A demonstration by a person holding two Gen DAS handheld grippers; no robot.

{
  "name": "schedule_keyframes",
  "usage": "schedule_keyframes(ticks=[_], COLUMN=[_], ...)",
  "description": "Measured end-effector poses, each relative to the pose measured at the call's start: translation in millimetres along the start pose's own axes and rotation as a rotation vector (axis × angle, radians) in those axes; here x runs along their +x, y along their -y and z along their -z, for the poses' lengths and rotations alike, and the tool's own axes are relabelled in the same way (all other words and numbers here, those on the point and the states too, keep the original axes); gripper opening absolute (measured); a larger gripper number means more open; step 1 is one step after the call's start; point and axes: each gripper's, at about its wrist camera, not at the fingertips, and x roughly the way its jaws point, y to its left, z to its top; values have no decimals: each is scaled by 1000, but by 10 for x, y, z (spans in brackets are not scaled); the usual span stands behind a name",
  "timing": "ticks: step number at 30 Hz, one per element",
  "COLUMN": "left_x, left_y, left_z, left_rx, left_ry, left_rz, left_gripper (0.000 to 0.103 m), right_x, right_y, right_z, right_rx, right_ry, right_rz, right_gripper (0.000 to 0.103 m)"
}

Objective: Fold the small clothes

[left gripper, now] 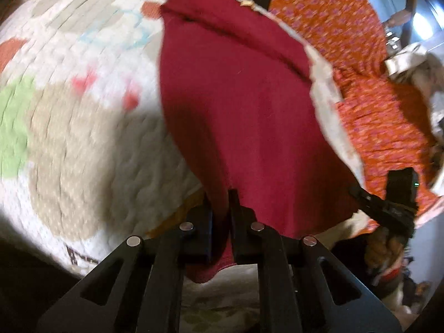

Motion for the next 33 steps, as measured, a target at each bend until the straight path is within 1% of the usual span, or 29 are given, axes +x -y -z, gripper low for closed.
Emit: schedule_keyframes(ticks=[2, 5, 8, 10, 13, 14, 16, 18, 20, 22, 24, 25, 26, 27, 28, 29, 30, 31, 33], left_x=[-88, -191, -274, -302, -228, -181, -61, 101, 268, 393, 410, 409, 414, 410, 376, 302, 231, 159, 72], left_y=[53, 169, 248, 257, 307, 323, 318, 256, 145, -14, -133, -169, -186, -194, -191, -181, -171, -176, -190], left_z=[-156, -459, -872, -1135, -1609, -1811, -2111, -2425, -2691, -2913, -3080, -3132, -3152, -3160, -3157, -3139, -3120, -3118, -3121], left_rx=[7, 38, 60, 69, 65, 65, 66, 47, 14, -19, -62, -64, -58, -45, -31, -16, -11, -12, -31], left_ry=[15, 56, 113, 153, 203, 223, 244, 263, 272, 258, 281, 284, 270, 255, 270, 313, 350, 381, 404], left_rz=[20, 20, 16, -6, -24, -40, -60, -88, -101, -87, -62, -69, -80, -95, -128, -172, -196, -202, -168], left_gripper=[8, 8, 8, 8, 8, 8, 8, 8, 8, 9, 10, 14, 22, 27, 46, 60, 63, 64, 64], right_x=[5, 7, 43, 85, 191, 233, 375, 553, 772, 965, 1163, 1241, 1311, 1327, 1296, 1219, 1130, 1037, 865], right_y=[-109, -261, -388, -392, -361, -352, -307, -245, -115, 6, 152, 200, 249, 279, 291, 294, 291, 284, 234], right_z=[-178, -512, -954, -1263, -1735, -1886, -2221, -2500, -2786, -2981, -3130, -3188, -3245, -3254, -3257, -3247, -3244, -3227, -3191], right_rx=[-24, -80, -116, -113, -107, -110, -103, -93, -78, -69, -43, -35, -27, -23, -17, -11, -4, 1, -5], right_ry=[13, 39, 102, 135, 179, 188, 211, 233, 251, 261, 270, 263, 239, 231, 244, 276, 316, 356, 413], right_rz=[-12, -8, 0, 2, 18, 23, 46, 90, 152, 191, 207, 228, 260, 263, 246, 219, 209, 214, 224], right_gripper=[10, 10, 10, 10, 10, 10, 10, 10, 10, 10, 10, 12, 14, 17, 20, 27, 41, 46, 47])
